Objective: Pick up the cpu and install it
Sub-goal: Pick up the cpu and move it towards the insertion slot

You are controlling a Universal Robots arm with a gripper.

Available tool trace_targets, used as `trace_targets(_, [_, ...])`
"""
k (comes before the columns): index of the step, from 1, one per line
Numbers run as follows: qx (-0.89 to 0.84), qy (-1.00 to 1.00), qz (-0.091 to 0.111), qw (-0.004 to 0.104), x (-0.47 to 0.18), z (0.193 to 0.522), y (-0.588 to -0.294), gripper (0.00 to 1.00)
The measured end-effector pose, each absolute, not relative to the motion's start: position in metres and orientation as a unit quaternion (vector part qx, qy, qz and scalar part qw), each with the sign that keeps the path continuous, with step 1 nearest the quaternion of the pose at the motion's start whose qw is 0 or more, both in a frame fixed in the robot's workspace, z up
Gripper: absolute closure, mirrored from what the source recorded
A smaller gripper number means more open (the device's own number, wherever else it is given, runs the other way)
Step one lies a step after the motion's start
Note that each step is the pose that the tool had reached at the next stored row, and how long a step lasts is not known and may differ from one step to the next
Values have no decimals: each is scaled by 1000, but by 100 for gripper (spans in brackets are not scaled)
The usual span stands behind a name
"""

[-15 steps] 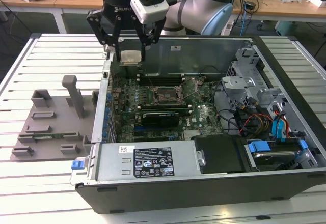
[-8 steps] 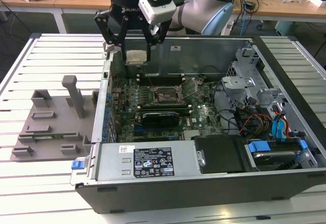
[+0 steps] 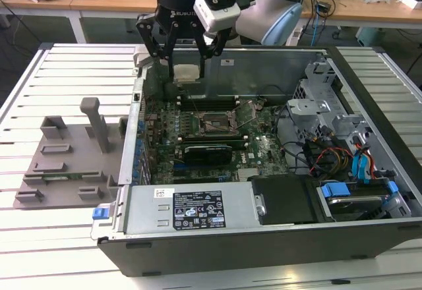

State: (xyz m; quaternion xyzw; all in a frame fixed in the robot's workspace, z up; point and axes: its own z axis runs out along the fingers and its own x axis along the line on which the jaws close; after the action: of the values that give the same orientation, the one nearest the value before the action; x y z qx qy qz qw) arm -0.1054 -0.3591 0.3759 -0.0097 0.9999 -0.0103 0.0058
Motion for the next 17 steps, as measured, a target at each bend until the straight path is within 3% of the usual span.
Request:
trace_targets(13, [-10, 1000, -10, 4, -80, 366, -348, 45])
trace_targets(17, [-10, 1000, -10, 3, -45, 357, -341, 45])
